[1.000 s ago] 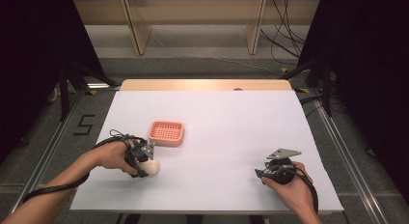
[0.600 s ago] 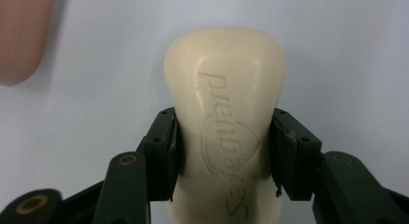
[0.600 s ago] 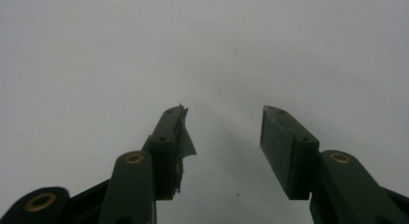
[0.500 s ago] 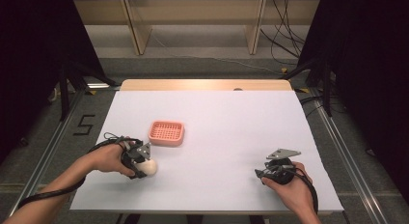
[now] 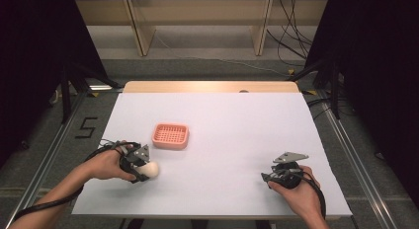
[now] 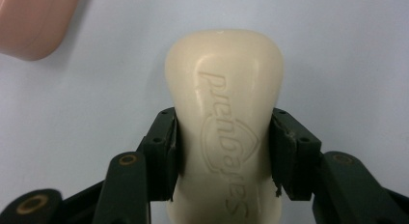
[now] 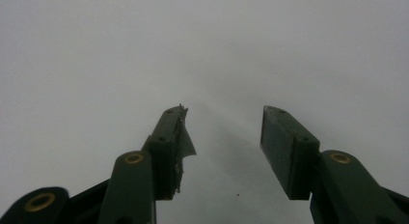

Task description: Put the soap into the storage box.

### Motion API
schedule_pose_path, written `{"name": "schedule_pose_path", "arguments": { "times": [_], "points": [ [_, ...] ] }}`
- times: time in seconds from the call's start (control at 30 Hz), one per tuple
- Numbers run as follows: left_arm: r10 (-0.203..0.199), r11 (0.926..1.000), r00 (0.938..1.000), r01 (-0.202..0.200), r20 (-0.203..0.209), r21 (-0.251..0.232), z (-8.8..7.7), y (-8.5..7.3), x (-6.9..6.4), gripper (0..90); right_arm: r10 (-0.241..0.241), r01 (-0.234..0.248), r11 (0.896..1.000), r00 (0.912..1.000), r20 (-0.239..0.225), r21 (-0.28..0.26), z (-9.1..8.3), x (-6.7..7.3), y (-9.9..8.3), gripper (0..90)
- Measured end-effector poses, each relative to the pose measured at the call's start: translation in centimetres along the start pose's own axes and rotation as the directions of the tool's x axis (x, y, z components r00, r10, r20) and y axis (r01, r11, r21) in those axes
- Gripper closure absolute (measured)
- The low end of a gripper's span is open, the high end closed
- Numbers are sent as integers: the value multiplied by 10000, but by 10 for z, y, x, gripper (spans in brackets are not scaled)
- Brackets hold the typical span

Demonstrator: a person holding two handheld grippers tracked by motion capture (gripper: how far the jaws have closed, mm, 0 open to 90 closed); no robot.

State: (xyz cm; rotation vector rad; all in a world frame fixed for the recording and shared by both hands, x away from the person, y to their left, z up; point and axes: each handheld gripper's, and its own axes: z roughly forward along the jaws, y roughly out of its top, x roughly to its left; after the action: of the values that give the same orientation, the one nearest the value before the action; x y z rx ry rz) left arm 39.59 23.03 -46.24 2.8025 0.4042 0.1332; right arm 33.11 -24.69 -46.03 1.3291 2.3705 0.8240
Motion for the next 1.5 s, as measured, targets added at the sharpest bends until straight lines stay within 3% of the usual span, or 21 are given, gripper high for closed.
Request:
{"name": "schedule_pose_path", "arguments": {
  "times": [0.1, 0.2, 0.3, 0.47, 0.57, 0.63, 0.67, 0.8, 0.83, 0.87, 0.9, 0.93, 0.97, 1.17, 1.23, 1.27, 1.5],
  "points": [
    [-158, 9995, 9999, 157, -66, -266, 0, -2, -1, 493, 3, -3, 10000, 10000, 11, 3, 0, 0, 0, 521],
    [-50, 9994, 9998, 43, -212, -351, -2, -2, 1, 493, -6, 6, 10000, 10000, 27, 8, 0, 0, 0, 521],
    [-346, 9975, 9990, 327, -291, -633, -3, -2, 0, 494, -14, 14, 10000, 10000, 36, 3, 0, 0, 0, 520],
    [-374, 9954, 9980, 327, -512, -903, -6, -2, 2, 494, -6, 6, 10000, 10000, 90, -11, 0, -1, 0, 520],
    [-627, 9923, 9968, 568, -504, -1104, -6, -2, 3, 493, 4, -4, 10000, 9999, 102, -36, 0, -1, 0, 520],
    [-483, 9933, 9968, 412, -641, -1080, -8, -3, 4, 493, -3, 4, 10000, 10000, 98, -46, 0, -1, -1, 519],
    [-749, 9896, 9955, 671, -575, -1270, -6, -4, 3, 493, 2, -2, 10000, 9999, 109, -41, 0, -1, -1, 520],
    [-740, 9865, 9947, 626, -708, -1516, -8, -7, 5, 494, 36, -35, 10000, 9999, 109, -65, 0, -2, -1, 519],
    [-1032, 9804, 9923, 898, -687, -1755, -7, -7, 3, 494, 30, -30, 10000, 9999, 117, -28, 0, -2, -1, 519],
    [-1032, 9804, 9923, 898, -687, -1755, -7, -7, 3, 494, 30, -30, 10000, 9999, 117, -28, 0, -2, -1, 519],
    [-1150, 9748, 9913, 1002, -635, -1995, -7, -8, 3, 494, 31, -30, 10000, 9999, 113, -38, 1, -1, -1, 519],
    [-1037, 9780, 9919, 883, -733, -1890, -8, -8, 3, 494, 36, -36, 10000, 9999, 131, -19, 0, -1, 0, 519],
    [-1244, 9706, 9897, 1066, -705, -2159, -7, -9, 2, 494, 35, -34, 10000, 9999, 125, -20, 0, -1, 0, 519],
    [-998, 9747, 9912, 799, -865, -2086, -11, -9, 2, 495, 38, -37, 10000, 9999, 135, -25, 1, -1, 0, 519],
    [-1034, 9698, 9903, 796, -929, -2305, -10, -8, 2, 494, 40, -40, 10000, 9999, 128, -27, 1, -1, 0, 518],
    [-897, 9739, 9913, 670, -966, -2169, -11, -8, 3, 494, 39, -39, 10000, 9999, 128, -30, 1, -1, 0, 519],
    [-1028, 9710, 9898, 784, -982, -2260, -15, -6, 4, 495, 44, -43, 10000, 9999, 128, -70, 1, -1, 0, 518]
  ]
}}
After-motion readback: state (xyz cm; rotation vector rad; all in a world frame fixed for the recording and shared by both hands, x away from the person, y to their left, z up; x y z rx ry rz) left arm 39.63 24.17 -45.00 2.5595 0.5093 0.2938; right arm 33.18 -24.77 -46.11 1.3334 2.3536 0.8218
